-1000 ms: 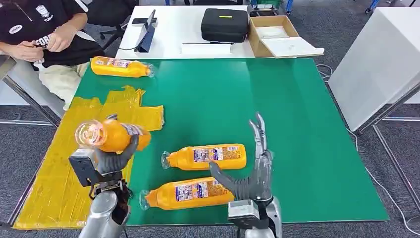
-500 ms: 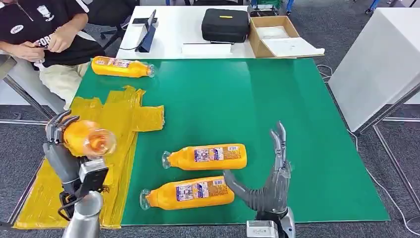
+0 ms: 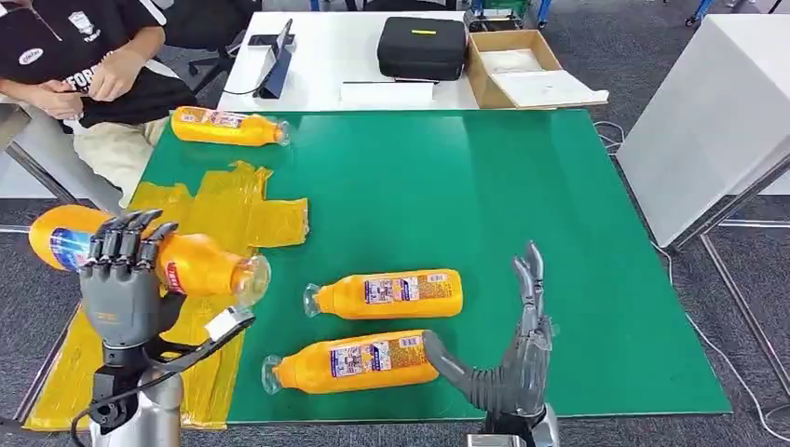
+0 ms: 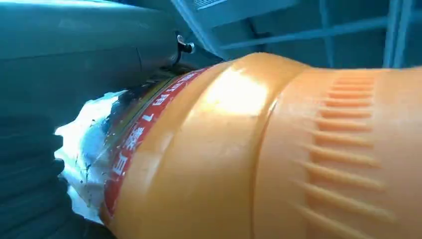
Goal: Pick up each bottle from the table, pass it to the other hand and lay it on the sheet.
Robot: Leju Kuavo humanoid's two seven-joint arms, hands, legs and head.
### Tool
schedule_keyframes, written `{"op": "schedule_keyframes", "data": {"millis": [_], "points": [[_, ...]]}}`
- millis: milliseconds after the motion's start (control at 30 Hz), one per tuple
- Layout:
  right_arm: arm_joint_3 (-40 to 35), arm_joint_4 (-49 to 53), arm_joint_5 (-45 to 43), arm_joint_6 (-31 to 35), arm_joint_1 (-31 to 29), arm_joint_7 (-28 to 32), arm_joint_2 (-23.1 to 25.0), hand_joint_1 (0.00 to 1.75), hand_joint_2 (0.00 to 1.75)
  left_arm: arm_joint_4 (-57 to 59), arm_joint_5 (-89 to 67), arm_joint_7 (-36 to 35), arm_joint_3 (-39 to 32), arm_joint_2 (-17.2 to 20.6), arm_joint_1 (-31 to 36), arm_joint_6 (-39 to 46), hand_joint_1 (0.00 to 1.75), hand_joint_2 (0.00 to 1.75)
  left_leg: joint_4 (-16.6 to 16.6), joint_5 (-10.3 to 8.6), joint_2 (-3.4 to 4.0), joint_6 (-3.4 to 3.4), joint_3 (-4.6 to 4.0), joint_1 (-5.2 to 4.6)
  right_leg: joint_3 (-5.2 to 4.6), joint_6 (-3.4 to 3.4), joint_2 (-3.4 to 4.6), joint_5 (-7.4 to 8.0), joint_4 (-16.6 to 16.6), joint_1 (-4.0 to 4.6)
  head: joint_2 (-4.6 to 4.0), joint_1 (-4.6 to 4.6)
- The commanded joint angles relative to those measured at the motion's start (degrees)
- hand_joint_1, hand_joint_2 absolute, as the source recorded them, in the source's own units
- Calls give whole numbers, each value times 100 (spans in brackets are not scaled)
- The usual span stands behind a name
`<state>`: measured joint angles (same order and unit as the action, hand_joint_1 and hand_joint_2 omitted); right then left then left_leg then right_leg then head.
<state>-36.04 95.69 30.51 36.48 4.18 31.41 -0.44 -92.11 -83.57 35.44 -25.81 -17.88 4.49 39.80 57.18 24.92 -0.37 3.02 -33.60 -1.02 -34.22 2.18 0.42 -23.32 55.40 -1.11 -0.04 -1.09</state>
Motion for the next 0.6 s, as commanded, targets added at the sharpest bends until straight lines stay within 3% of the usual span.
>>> {"op": "schedule_keyframes", "data": {"millis": [33, 67, 167, 233, 267, 400, 433, 600], "points": [[-228, -165, -268, 222, -209, 114, -456, 0, 175, 1042, -643, -3411, 2049, 1864, -274, 20, 175, 175, -13, -1, -6, -16, 18, 1, 18, -10, -10, -2, -11, 2, 0, 2], [-254, -182, -325, 245, -232, 126, -474, 0, 175, 1509, -643, -4710, 2977, 2587, -134, 20, 175, 175, -15, 0, -11, -24, 26, 5, 28, -15, -15, -4, -14, 6, 0, 2], [-254, -182, -325, 245, -232, 126, -474, 0, 175, 1509, -643, -4710, 2977, 2587, -134, 20, 175, 175, -9, -3, -17, -18, 13, 5, 16, -11, -18, -3, -8, 5, 0, 2], [-288, -184, -349, 235, -285, 103, -459, 0, 175, 1980, -643, -5150, 3281, 2750, 52, 20, 175, 175, -9, -1, -8, -21, 16, 7, 13, -13, -12, -2, -8, 6, 0, -4], [-308, -199, -365, 233, -316, 93, -458, 0, 175, 2216, -643, -5813, 3899, 3000, 207, 20, 175, 175, -8, 2, -12, -28, 22, 15, 22, -17, -18, -5, -9, 10, 0, 0], [-337, -246, -393, 218, -389, 57, -436, 0, 175, 2759, -643, -5953, 3977, 2843, 342, 20, 175, 175, -12, 1, -11, -25, 29, 11, 29, -13, -14, -4, -15, 6, 0, 2], [-337, -239, -399, 118, -411, 70, -412, 0, 175, 2950, -643, -5589, 3600, 2725, 417, 20, 175, 175, -11, -1, -1, -19, 21, 8, 19, -10, -4, -2, -10, 3, 0, 2], [-312, -327, -379, 38, -487, 32, -279, 0, 175, 3789, -643, -6101, 3840, 2718, 642, 20, 175, 175, -11, 2, -8, -26, 29, 10, 33, -15, -11, -5, -13, 7, 2, 2]]}}
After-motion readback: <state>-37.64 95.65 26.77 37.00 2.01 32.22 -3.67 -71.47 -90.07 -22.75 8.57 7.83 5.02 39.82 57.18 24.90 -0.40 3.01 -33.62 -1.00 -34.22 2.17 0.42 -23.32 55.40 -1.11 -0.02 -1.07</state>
